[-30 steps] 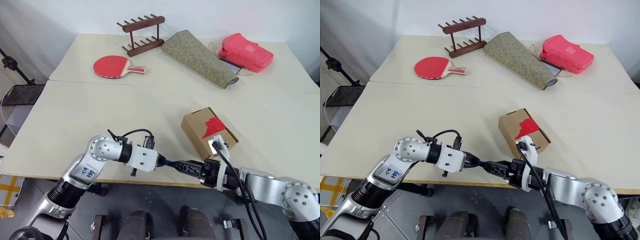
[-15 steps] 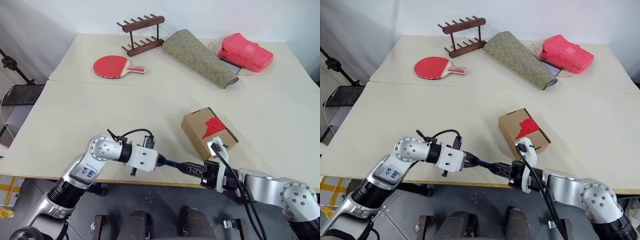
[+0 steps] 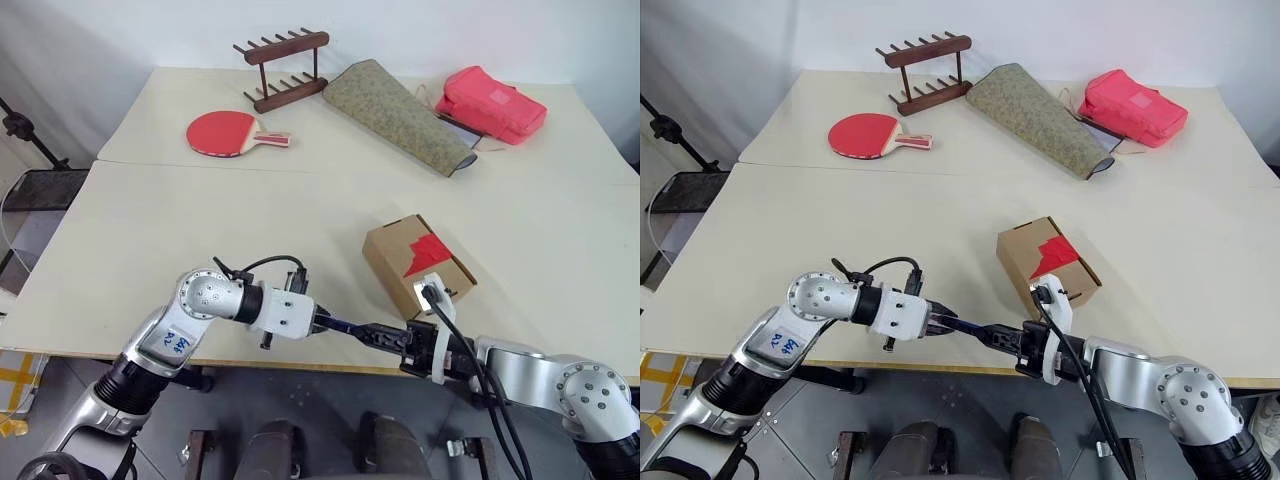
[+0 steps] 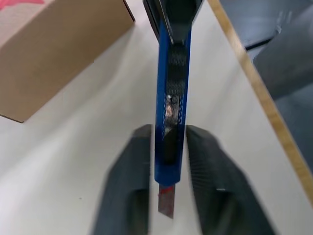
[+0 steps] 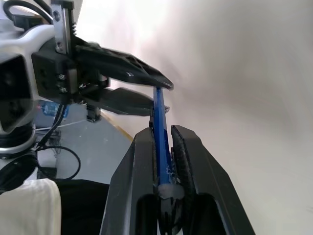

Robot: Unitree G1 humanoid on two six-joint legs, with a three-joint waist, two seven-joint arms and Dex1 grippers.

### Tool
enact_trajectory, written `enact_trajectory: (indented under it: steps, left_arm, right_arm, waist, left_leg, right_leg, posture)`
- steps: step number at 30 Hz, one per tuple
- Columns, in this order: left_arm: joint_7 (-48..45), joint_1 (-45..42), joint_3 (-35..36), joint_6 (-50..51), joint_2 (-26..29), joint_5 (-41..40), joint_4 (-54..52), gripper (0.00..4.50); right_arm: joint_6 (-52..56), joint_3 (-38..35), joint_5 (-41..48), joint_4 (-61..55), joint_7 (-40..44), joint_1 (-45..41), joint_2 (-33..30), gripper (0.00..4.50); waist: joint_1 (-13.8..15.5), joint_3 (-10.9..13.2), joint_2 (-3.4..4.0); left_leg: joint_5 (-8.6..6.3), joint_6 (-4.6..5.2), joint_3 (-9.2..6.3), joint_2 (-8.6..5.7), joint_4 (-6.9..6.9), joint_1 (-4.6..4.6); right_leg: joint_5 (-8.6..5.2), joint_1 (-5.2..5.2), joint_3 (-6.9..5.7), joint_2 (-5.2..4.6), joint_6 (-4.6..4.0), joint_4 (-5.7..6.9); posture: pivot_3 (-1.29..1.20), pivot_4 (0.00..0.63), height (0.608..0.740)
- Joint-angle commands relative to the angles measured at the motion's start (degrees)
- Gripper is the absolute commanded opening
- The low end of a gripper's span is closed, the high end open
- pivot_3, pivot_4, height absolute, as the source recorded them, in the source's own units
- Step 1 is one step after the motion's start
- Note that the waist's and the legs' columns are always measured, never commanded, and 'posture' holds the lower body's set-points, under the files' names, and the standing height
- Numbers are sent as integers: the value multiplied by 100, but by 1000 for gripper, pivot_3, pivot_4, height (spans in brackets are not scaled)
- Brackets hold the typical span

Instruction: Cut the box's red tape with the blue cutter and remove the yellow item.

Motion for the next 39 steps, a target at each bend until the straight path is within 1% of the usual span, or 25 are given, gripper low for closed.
enact_trajectory:
  steps: [1, 4, 6, 8, 9, 11, 13, 15, 16, 17, 19, 21, 22, 25, 26, 28, 31, 34, 38, 39]
  left_arm:
    - [-533, 115, 899, 1345, 405, -1527, -553, 2238]
    - [-769, 93, 1471, 1690, 930, -1811, 52, 2287]
    - [-1079, 123, 1675, 1596, 1328, -1825, 613, 2287]
    - [-1244, 41, 1850, 1668, 1513, -1919, 1249, 2287]
    - [-1267, -27, 1871, 1675, 1486, -1956, 1433, 2102]
    - [-1267, -197, 1773, 1638, 1313, -1951, 1590, 1668]
    - [-1272, -347, 1632, 1585, 1120, -1903, 1604, 1063]
    - [-1037, -822, 1309, 1668, 503, -1825, 1644, 428]
    - [-954, -1072, 1148, 1690, 214, -1759, 1713, 176]
    - [-914, -1229, 1052, 1698, 39, -1707, 1773, 0]
    - [-795, -1797, 894, 1796, -522, -1735, 2038, 0]
    - [-737, -2139, 831, 1810, -857, -1737, 2264, 0]
    - [-731, -2225, 820, 1790, -937, -1714, 2352, 0]
    - [-606, -2878, 455, 1540, -1660, -1445, 2923, 0]
    - [-573, -2993, 397, 1462, -1800, -1370, 3071, 0]
    - [-393, -3205, 177, 1179, -2079, -1015, 3509, 0]
    - [119, -3540, -157, 958, -2595, -484, 4155, 0]
    - [508, -3709, -175, 1015, -2939, -258, 4527, 0]
    - [783, -3710, -303, 1089, -3072, 75, 4701, 0]
    - [823, -3680, -341, 1272, -3107, 119, 4696, 0]
  right_arm:
    - [6, -328, 299, -329, 277, -50, -211, 156]
    - [6, -616, 425, -443, 660, 43, -389, 156]
    - [40, -879, 475, -478, 937, 202, -570, 156]
    - [149, -1310, 543, -642, 1366, 429, -878, 156]
    - [146, -1511, 581, -696, 1502, 527, -991, 156]
    - [103, -1924, 716, -785, 1649, 726, -1222, 156]
    - [92, -2287, 800, -846, 1747, 913, -1421, 156]
    - [265, -3177, 849, -787, 1897, 1212, -1779, 156]
    - [373, -3614, 822, -704, 1991, 1315, -1960, 156]
    - [440, -3891, 799, -645, 2065, 1393, -2079, 156]
    - [731, -4621, 608, -187, 2308, 1403, -2456, 156]
    - [897, -4982, 500, 121, 2460, 1384, -2691, 156]
    - [939, -5047, 475, 205, 2503, 1371, -2756, 156]
    - [1157, -4932, -91, 887, 2601, 958, -3487, 156]
    - [1197, -4851, -270, 1018, 2635, 846, -3622, 156]
    - [1200, -4486, -732, 1344, 2733, 531, -3933, 156]
    - [1096, -3732, -1136, 1874, 2899, -225, -4323, 156]
    - [1174, -3120, -1453, 2081, 3080, -901, -4368, 156]
    - [1341, -2482, -1812, 2118, 3231, -1650, -4148, 156]
    - [1349, -2318, -1946, 2112, 3266, -1814, -4060, 156]
  waist:
    - [-11, 1, 0]
    - [-31, 3, 4]
    - [-24, 5, 8]
    - [-5, 8, 12]
    - [18, 8, 13]
    - [55, 9, 11]
    - [107, 9, 9]
    - [197, 9, 8]
    - [236, 10, 8]
    - [264, 10, 7]
    - [271, 9, -2]
    - [271, 14, -12]
    - [260, 13, -13]
    - [182, 13, -9]
    - [170, 13, -9]
    - [159, 13, -12]
    - [129, 13, -11]
    - [128, 14, -11]
    - [129, 13, -10]
    - [133, 13, -10]
  left_leg:
    - [0, 0, 0, 2, 1, -3]
    - [-1, -2, -1, 5, 0, -2]
    - [-1, -3, -1, 6, -2, 0]
    - [-1, -2, 2, 4, -2, 0]
    - [-3, 2, 9, 2, -2, -1]
    - [-8, 11, 12, -1, 0, -2]
    - [-14, 22, 11, -6, 3, -3]
    - [-20, 30, 11, -9, 6, -6]
    - [-21, 33, 10, -13, 10, -9]
    - [-23, 36, 10, -16, 14, -12]
    - [-27, 43, 20, -17, 15, -14]
    - [-29, 47, 39, -16, 16, -13]
    - [-30, 48, 50, -13, 13, -12]
    - [-34, 45, 81, -6, 1, 3]
    - [-33, 46, 85, -6, 5, -1]
    - [-33, 48, 86, -4, 9, 0]
    - [-34, 48, 89, -2, 8, 1]
    - [-34, 49, 91, -1, 9, -9]
    - [-34, 46, 90, 0, 7, -26]
    - [-34, 46, 91, 0, 7, -26]
  right_leg:
    - [0, -3, 1, 0, 0, 1]
    - [-1, -5, 0, 4, -2, 1]
    - [-2, -5, -10, 13, -3, 3]
    - [-2, -5, -43, 17, -3, 2]
    - [-2, -6, -45, 15, -3, 1]
    - [0, -4, -46, 12, 1, -2]
    - [7, 2, -43, 6, 12, -12]
    - [14, 5, -40, 2, 19, -21]
    - [17, 5, -39, 2, 22, -21]
    - [21, 5, -37, 1, 23, -21]
    - [29, 7, -41, 3, 27, -34]
    - [30, 5, -43, 5, 28, -35]
    - [30, 4, -47, 6, 28, -40]
    - [30, 1, -61, 5, 29, -40]
    - [30, -4, -61, 4, 29, -39]
    - [31, -3, -60, 4, 30, -39]
    - [31, -7, -56, 4, 30, -39]
    - [31, -20, -54, 1, 30, -38]
    - [31, -40, -58, 1, 30, -38]
    - [31, -40, -59, 1, 30, -38]
  posture:
    - [0, 150, 740]
    - [0, 150, 740]
    - [0, 150, 740]
    - [0, 150, 740]
    - [0, 150, 740]
    - [0, 150, 740]
    - [0, 150, 740]
    - [0, 150, 740]
    - [0, 150, 740]
    - [0, 150, 740]
    - [0, 150, 740]
    - [0, 150, 740]
    - [0, 150, 740]
    - [0, 150, 740]
    - [0, 150, 740]
    - [0, 150, 740]
    - [0, 150, 740]
    - [0, 150, 740]
    - [0, 150, 740]
    - [0, 150, 740]
